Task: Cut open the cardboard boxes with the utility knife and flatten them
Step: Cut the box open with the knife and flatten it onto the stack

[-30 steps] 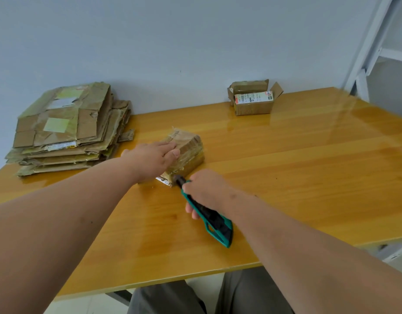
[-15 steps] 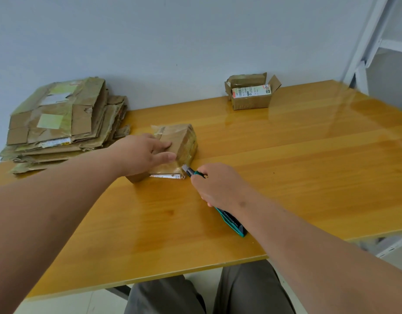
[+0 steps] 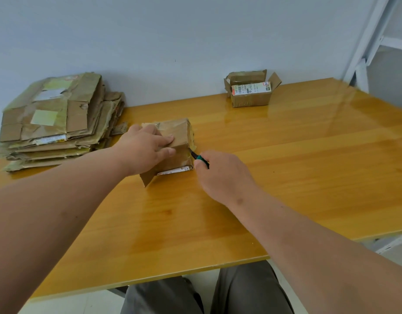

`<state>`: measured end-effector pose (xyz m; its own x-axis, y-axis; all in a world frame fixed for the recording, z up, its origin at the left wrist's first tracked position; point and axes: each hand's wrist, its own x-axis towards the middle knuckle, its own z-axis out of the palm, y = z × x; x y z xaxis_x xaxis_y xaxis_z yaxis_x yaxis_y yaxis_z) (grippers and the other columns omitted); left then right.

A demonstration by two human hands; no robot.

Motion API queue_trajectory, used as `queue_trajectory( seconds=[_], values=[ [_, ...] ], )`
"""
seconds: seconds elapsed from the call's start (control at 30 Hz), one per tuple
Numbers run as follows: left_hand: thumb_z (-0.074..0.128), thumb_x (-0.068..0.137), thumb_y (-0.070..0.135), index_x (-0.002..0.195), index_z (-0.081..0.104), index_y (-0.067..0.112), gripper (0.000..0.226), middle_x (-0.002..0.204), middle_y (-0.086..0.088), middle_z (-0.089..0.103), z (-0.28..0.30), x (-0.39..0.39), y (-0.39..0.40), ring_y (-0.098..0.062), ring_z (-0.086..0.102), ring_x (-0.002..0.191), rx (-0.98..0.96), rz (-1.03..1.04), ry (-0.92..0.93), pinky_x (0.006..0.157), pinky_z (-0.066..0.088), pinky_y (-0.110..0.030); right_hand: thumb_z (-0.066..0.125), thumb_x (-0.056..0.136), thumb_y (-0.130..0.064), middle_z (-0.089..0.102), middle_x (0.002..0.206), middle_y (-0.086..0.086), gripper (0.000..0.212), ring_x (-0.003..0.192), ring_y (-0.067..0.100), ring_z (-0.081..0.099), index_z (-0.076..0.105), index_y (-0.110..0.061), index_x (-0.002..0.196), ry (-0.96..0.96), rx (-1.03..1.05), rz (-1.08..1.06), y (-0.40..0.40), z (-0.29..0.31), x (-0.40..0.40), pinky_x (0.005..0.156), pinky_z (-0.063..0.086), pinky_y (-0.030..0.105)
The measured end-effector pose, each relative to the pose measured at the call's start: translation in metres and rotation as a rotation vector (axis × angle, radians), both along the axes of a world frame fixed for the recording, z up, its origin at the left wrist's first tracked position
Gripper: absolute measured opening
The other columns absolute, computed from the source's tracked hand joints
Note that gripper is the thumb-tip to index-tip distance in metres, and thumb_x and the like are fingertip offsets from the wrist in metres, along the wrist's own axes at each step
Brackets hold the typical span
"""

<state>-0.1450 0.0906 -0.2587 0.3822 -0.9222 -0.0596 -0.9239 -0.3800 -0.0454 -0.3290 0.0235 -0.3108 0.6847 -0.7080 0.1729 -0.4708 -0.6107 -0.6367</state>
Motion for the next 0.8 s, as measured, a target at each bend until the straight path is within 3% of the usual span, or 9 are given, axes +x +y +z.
queue_trajectory(
  seconds=[0.1,0.27,0.47,0.57,0.7,0.8],
  values=[
    [0.038,0.099,0.049,0.147,0.038,0.027,0.053,0.151,0.004,0.035,-0.003,-0.006,-0.008,-0.024,0.027,0.139,-0.055,-0.051,0.069,0.113,0.024,-0.042,0.037,0.101,-0.032,0.052,0.067,-0.001,0.033,0.059,0.016,0.046,0.045,-0.020,0.071,-0.012,-0.018,-0.043,-0.002,0.003,0.001,0.051,0.026,0.032],
    [0.039,0.099,0.050,0.145,0.038,0.025,0.053,0.142,0.000,0.049,-0.003,-0.014,-0.018,-0.024,0.051,0.122,-0.033,-0.033,0.051,0.096,0.044,-0.037,0.038,0.102,-0.031,0.052,0.069,-0.002,0.033,0.060,0.014,0.046,0.042,-0.022,0.070,-0.011,-0.012,-0.110,-0.007,0.001,0.003,0.050,0.025,0.032],
    [0.044,0.096,0.053,0.145,0.037,0.028,0.056,0.134,-0.003,0.054,-0.003,-0.015,-0.024,-0.025,0.054,0.113,0.012,-0.011,-0.041,0.080,0.042,-0.030,0.039,0.102,-0.031,0.052,0.073,-0.003,0.031,0.064,0.012,0.047,0.043,-0.024,0.072,-0.004,0.033,-0.160,-0.009,-0.003,0.010,0.051,0.025,0.031],
    [0.042,0.098,0.051,0.144,0.039,0.026,0.052,0.130,-0.003,0.056,-0.004,-0.017,-0.025,-0.023,0.055,0.110,0.010,-0.013,-0.028,0.077,0.041,-0.030,0.039,0.102,-0.031,0.053,0.075,-0.002,0.030,0.066,0.012,0.047,0.045,-0.023,0.074,-0.003,0.079,-0.171,-0.011,-0.004,0.013,0.051,0.026,0.031],
    [0.041,0.099,0.046,0.139,0.044,0.023,0.046,0.119,0.000,0.059,-0.005,-0.019,-0.025,-0.015,0.050,0.091,0.000,-0.032,0.001,0.073,0.040,-0.028,0.040,0.101,-0.031,0.053,0.076,-0.002,0.030,0.065,0.013,0.048,0.045,-0.023,0.073,0.011,0.101,-0.184,-0.011,-0.003,0.015,0.051,0.027,0.031],
    [0.041,0.100,0.043,0.140,0.044,0.022,0.045,0.128,0.000,0.056,-0.005,-0.021,-0.025,-0.018,0.053,0.103,-0.015,-0.037,0.025,0.081,0.042,-0.029,0.040,0.101,-0.031,0.054,0.075,-0.001,0.029,0.065,0.014,0.049,0.048,-0.022,0.074,0.021,0.114,-0.185,-0.011,-0.003,0.016,0.051,0.029,0.031]
  ],
)
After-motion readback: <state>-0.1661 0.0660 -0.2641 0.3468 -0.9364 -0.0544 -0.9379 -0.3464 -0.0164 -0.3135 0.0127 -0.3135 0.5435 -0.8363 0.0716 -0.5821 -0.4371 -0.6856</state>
